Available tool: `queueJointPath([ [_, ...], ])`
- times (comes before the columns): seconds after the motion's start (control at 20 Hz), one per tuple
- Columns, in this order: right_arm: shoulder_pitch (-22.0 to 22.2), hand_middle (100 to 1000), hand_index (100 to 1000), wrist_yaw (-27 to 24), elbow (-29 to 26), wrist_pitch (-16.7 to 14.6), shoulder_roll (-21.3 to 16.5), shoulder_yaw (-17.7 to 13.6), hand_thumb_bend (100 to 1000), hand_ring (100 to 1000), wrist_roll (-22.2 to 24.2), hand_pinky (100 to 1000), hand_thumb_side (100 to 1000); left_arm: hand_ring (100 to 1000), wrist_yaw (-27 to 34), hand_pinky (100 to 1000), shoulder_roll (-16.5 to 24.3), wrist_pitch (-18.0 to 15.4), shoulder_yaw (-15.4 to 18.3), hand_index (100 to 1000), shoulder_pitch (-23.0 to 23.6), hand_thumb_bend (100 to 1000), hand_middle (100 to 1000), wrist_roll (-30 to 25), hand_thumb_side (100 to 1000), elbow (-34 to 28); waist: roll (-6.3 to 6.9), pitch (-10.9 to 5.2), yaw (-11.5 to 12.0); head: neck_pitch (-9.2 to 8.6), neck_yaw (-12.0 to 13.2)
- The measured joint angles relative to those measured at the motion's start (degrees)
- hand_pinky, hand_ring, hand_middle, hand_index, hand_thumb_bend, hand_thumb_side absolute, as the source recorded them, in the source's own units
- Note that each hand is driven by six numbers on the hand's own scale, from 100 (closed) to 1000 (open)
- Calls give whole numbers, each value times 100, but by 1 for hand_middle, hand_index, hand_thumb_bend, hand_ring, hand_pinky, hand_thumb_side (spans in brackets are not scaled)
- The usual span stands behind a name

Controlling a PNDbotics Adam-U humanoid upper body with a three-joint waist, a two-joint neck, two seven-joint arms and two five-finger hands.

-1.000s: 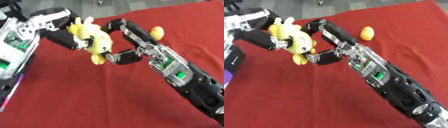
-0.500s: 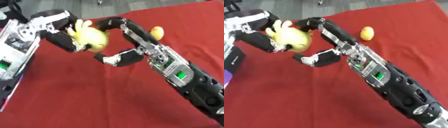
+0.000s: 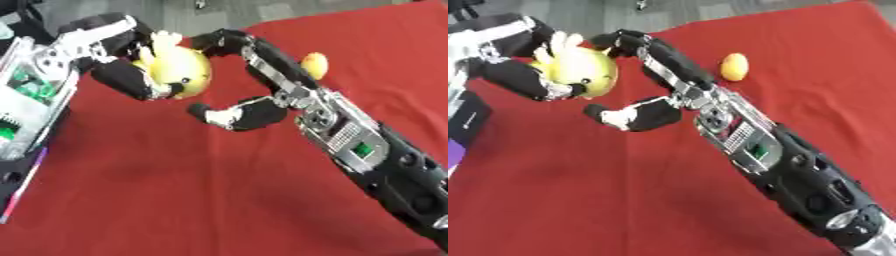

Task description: Pick up the objects with one hand, pass them to the other hand, and then place them into the box on the other side of the table.

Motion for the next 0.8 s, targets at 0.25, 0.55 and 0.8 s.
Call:
queueJointPath([
  [0.25,22,799,890,-4,-9,25,-24,0,430,787,43,826,433,523,76,704,-1,41,26,462,40,409,398,76,100,-5,0,0,-22,0,15],
  [0.55,25,798,887,-7,-47,30,-31,1,436,788,84,826,416,491,126,674,-1,35,32,444,48,471,362,170,100,-7,0,0,-46,2,48],
  [0.8,26,756,885,-7,-83,51,-77,1,442,787,94,826,403,483,230,660,44,-51,102,451,147,477,357,264,100,-93,0,0,-55,38,62],
])
